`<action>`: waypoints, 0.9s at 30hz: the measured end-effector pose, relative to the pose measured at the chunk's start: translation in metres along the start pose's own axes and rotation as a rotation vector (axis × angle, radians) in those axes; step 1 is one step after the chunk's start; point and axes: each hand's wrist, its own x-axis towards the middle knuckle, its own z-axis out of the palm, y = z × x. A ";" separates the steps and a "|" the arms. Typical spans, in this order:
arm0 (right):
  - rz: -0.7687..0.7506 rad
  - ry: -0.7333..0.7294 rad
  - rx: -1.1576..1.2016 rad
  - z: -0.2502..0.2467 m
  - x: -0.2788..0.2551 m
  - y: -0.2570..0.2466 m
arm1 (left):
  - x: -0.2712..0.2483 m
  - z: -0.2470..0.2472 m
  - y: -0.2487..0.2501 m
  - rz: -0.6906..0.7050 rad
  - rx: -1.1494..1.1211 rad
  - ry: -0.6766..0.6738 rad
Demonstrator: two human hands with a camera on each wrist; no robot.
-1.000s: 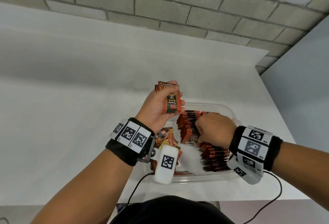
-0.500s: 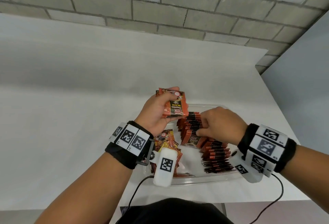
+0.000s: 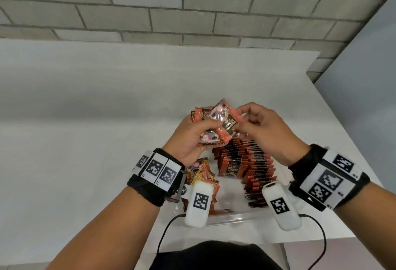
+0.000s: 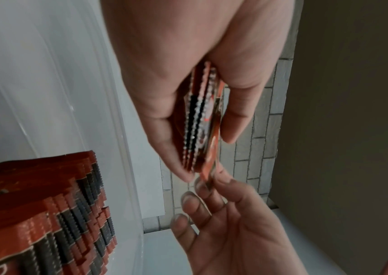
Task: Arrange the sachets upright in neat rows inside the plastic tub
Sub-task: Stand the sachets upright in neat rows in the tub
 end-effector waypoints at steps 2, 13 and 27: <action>0.003 0.017 0.064 0.000 0.001 -0.001 | 0.000 -0.001 -0.002 -0.010 -0.010 -0.032; 0.044 -0.049 0.142 -0.020 -0.002 0.007 | 0.002 -0.003 -0.002 0.067 -0.012 0.075; -0.188 -0.577 -1.076 0.018 0.000 0.024 | 0.001 -0.023 0.007 0.046 -0.185 0.117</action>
